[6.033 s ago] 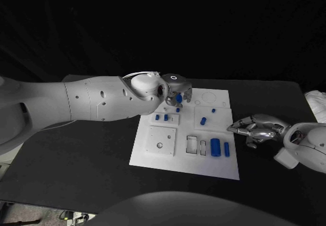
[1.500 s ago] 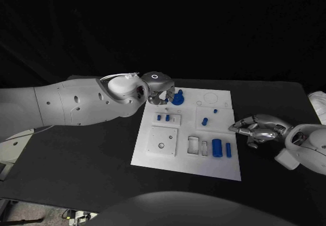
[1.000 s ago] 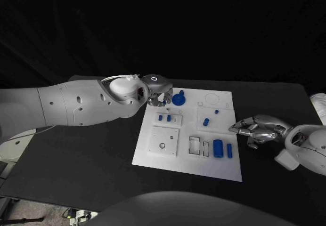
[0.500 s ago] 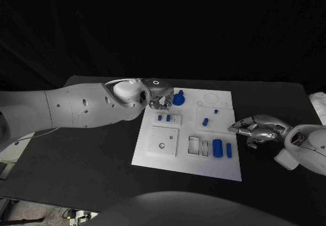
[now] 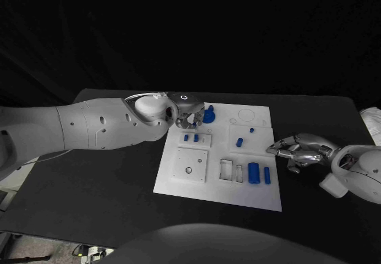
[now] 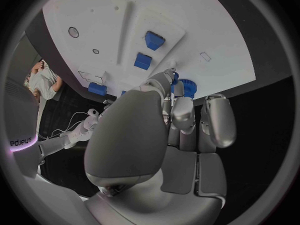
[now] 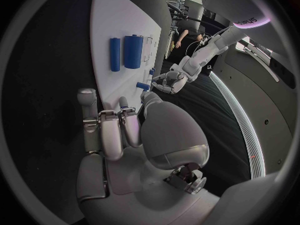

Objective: Assemble the parts on the task board

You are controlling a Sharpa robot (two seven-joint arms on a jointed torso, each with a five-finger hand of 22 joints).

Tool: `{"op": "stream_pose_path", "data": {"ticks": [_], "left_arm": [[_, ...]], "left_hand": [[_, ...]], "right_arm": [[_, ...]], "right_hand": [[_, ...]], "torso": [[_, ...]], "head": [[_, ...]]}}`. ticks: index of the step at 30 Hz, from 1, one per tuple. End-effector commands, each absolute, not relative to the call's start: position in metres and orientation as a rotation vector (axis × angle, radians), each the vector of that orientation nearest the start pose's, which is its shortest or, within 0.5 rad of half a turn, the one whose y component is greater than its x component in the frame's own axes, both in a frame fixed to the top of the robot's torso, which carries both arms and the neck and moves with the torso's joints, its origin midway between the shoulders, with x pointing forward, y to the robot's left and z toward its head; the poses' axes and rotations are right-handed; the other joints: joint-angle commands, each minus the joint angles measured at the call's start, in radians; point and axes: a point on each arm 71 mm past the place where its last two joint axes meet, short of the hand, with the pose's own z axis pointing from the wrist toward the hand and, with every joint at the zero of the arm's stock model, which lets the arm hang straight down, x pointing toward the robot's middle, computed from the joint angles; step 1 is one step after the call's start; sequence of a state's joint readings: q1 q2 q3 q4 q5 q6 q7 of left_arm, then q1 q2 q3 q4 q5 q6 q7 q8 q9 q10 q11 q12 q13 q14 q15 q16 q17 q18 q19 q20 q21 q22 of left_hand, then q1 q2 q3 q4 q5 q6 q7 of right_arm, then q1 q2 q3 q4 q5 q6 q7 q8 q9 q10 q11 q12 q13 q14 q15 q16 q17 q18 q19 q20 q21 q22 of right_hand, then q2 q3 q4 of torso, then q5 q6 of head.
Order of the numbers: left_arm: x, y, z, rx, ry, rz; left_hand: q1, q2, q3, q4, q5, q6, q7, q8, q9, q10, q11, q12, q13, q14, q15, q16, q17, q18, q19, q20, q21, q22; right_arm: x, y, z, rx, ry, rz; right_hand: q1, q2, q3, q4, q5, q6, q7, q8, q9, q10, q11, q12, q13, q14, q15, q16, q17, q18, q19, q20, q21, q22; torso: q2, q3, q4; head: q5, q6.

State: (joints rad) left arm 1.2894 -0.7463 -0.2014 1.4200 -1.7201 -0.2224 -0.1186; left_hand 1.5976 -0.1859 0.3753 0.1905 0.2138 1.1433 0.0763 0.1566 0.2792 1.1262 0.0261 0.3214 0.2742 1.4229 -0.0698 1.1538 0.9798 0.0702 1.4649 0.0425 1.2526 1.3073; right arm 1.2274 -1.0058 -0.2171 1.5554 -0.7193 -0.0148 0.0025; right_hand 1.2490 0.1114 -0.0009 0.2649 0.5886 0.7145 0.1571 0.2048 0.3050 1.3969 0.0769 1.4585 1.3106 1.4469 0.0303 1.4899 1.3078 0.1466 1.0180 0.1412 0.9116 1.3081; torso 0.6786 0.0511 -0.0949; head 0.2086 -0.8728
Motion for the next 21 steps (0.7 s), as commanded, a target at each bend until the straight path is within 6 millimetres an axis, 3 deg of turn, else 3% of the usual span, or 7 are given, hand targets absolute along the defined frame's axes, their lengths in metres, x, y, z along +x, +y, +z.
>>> {"op": "stream_pose_path", "data": {"ticks": [1,21], "left_arm": [[0.4955,0.1789,-0.2102,0.551,1.724,-0.424],[0.4976,0.1798,-0.2127,0.549,1.742,-0.406]], "left_hand": [[0.003,0.003,0.006,-0.001,-0.004,-0.009,0.0,-0.007,-0.002,0.016,-0.012,-0.002,0.0,0.002,-0.002,-0.008,-0.004,-0.003,-0.007,-0.004,-0.007,0.174],[0.004,0.002,0.008,-0.001,-0.006,-0.013,0.001,-0.012,-0.004,0.013,-0.01,-0.011,-0.004,-0.004,0.0,-0.018,-0.016,-0.002,-0.011,-0.003,-0.016,0.171]], "right_arm": [[0.4402,-0.2661,-0.2497,0.471,2.181,0.989],[0.4409,-0.2667,-0.2503,0.478,2.184,0.986]], "right_hand": [[0.007,-0.006,0.006,0.001,0.005,0.006,-0.001,0.001,0.001,-0.006,-0.002,-0.005,0.145,-0.01,0.0,-0.003,0.158,0.004,-0.003,0.001,-0.004,0.053],[0.008,-0.006,0.007,0.001,0.005,0.007,-0.001,0.001,0.001,-0.006,-0.002,-0.005,0.145,-0.011,0.0,-0.004,0.157,0.004,-0.004,0.001,-0.005,0.053]], "torso": [[0.0,0.0004,0.0005],[0.0,0.0004,0.002]], "head": [[-0.002,0.0],[-0.006,0.0]]}}
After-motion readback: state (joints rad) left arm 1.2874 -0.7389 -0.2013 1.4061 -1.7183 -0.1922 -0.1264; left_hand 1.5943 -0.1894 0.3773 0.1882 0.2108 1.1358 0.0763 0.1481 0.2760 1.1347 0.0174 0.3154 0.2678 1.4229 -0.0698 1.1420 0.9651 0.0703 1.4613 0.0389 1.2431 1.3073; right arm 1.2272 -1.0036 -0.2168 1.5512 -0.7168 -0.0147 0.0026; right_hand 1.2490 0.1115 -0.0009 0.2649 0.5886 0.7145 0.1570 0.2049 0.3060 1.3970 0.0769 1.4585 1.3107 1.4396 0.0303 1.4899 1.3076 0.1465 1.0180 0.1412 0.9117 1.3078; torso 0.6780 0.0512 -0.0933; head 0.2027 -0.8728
